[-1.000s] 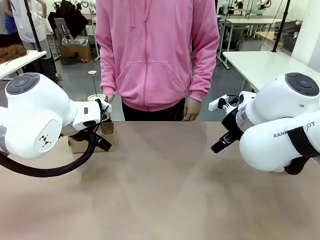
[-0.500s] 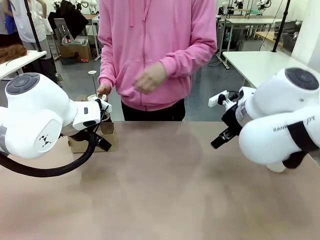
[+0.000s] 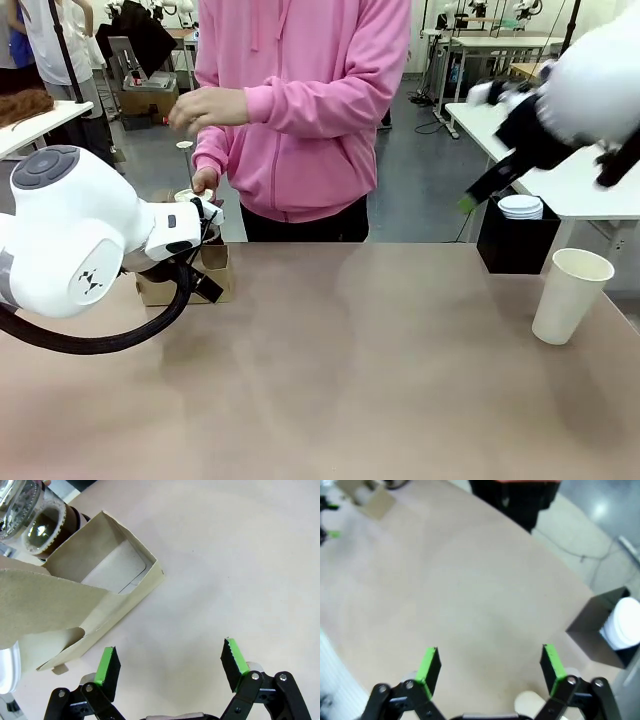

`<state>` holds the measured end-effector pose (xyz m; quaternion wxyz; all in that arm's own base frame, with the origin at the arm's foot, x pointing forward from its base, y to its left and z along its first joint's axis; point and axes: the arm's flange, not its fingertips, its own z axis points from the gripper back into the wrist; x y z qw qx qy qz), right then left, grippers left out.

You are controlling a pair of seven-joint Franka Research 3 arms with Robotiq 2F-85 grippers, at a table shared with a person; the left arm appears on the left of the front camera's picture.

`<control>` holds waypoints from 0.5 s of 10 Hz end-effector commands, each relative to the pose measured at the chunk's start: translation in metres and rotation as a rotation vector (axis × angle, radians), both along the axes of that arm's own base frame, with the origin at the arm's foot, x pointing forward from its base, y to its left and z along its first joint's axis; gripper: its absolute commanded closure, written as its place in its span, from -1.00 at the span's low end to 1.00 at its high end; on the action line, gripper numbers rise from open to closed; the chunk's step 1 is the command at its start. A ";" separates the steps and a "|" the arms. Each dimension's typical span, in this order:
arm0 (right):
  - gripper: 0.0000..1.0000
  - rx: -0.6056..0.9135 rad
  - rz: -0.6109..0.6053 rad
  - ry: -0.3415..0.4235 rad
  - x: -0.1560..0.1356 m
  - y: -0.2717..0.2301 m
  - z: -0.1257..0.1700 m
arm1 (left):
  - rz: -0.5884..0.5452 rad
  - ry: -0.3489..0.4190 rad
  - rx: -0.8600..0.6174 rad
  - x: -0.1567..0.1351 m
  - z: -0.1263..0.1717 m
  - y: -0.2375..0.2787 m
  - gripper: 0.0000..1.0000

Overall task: Pour a drink into a cup and package it in a carrier.
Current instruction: Pick up the 600 ml Paper Cup and place it in the middle top area of the table.

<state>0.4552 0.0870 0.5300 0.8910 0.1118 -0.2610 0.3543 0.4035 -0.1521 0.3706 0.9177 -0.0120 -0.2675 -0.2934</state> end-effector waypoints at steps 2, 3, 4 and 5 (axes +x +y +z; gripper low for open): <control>-1.00 0.136 0.202 0.057 0.027 -0.103 0.001 | 0.000 0.000 0.000 0.000 0.000 0.000 -1.00; -1.00 0.202 0.249 0.024 0.027 -0.133 -0.006 | 0.000 0.000 0.000 0.000 0.000 0.000 -1.00; -1.00 0.270 0.294 -0.032 0.025 -0.160 -0.018 | 0.000 0.000 0.000 0.000 0.000 0.000 -1.00; -1.00 0.358 0.326 -0.126 0.021 -0.183 -0.034 | 0.000 0.000 0.000 0.000 0.000 0.000 -1.00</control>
